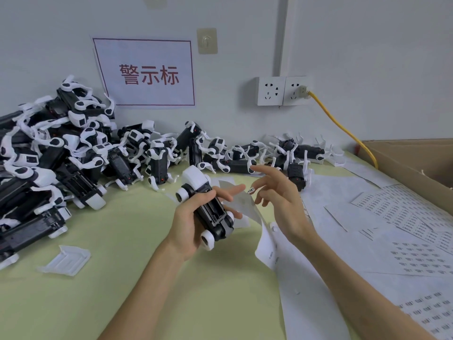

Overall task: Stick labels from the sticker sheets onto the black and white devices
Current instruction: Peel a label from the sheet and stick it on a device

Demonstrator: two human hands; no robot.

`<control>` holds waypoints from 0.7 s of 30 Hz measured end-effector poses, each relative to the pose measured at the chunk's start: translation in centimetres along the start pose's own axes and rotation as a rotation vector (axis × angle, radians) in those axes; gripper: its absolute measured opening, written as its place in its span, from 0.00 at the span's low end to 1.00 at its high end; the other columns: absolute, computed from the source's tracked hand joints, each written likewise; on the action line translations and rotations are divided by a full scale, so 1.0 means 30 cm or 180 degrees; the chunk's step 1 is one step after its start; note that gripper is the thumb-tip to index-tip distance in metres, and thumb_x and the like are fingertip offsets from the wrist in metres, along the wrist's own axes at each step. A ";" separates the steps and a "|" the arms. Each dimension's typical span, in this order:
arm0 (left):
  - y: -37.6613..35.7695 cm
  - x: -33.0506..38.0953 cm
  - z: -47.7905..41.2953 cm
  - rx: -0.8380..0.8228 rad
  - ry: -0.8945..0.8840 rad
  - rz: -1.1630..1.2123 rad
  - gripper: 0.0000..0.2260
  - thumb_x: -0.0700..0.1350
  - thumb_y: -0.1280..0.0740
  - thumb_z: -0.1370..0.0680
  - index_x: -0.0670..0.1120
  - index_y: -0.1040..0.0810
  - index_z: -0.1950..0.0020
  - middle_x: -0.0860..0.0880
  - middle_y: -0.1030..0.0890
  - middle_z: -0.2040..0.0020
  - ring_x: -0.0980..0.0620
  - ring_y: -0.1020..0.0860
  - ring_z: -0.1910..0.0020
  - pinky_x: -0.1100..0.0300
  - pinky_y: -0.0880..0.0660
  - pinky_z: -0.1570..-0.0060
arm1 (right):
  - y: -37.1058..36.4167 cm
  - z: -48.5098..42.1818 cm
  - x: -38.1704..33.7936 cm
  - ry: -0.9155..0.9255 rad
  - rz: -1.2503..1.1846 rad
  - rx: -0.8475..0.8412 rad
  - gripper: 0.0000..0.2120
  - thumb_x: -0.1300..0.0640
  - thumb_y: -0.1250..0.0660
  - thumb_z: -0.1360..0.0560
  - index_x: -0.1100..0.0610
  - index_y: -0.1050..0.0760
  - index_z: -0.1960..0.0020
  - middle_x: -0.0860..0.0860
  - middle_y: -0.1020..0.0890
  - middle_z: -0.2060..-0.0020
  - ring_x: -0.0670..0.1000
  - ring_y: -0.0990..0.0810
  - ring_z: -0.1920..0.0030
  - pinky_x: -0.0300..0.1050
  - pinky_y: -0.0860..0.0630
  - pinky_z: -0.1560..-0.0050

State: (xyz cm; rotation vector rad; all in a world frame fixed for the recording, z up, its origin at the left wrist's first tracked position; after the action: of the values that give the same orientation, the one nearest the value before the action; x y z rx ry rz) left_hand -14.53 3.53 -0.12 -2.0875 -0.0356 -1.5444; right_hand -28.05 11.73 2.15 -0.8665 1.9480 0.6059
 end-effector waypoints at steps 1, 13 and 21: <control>-0.006 -0.007 0.001 -0.0015 0.0074 -0.0018 0.19 0.59 0.22 0.35 0.45 0.16 0.55 0.43 0.19 0.33 0.41 0.17 0.53 0.52 0.23 0.53 | -0.004 0.000 -0.001 0.0030 0.0032 -0.0020 0.27 0.65 0.42 0.32 0.53 0.21 0.36 0.52 0.18 0.58 0.49 0.22 0.62 0.39 0.26 0.59; 0.005 -0.027 -0.001 0.0150 0.0138 -0.0181 0.14 0.55 0.30 0.30 0.45 0.16 0.54 0.43 0.20 0.32 0.42 0.18 0.52 0.51 0.26 0.52 | -0.022 0.009 0.004 0.0192 0.0483 -0.0113 0.26 0.63 0.40 0.30 0.43 0.21 0.38 0.45 0.19 0.56 0.47 0.22 0.61 0.52 0.23 0.57; -0.015 -0.041 0.003 -0.0015 0.0243 -0.0284 0.15 0.55 0.31 0.29 0.46 0.15 0.50 0.51 0.23 0.28 0.41 0.17 0.53 0.52 0.26 0.52 | -0.025 0.013 0.000 0.0296 0.0839 -0.0124 0.25 0.62 0.40 0.29 0.44 0.22 0.36 0.41 0.20 0.55 0.46 0.23 0.61 0.45 0.22 0.57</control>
State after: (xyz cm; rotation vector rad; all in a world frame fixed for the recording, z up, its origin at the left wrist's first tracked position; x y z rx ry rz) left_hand -15.03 4.30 -1.04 -2.0539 -0.0986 -1.6770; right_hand -27.27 11.52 1.92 -0.6759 2.1604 0.7708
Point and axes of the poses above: each hand's wrist, its own z-axis away from the middle knuckle, its own y-axis out of the back of the hand, x = y × z, the point moved 10 cm from there along -z, towards the middle knuckle
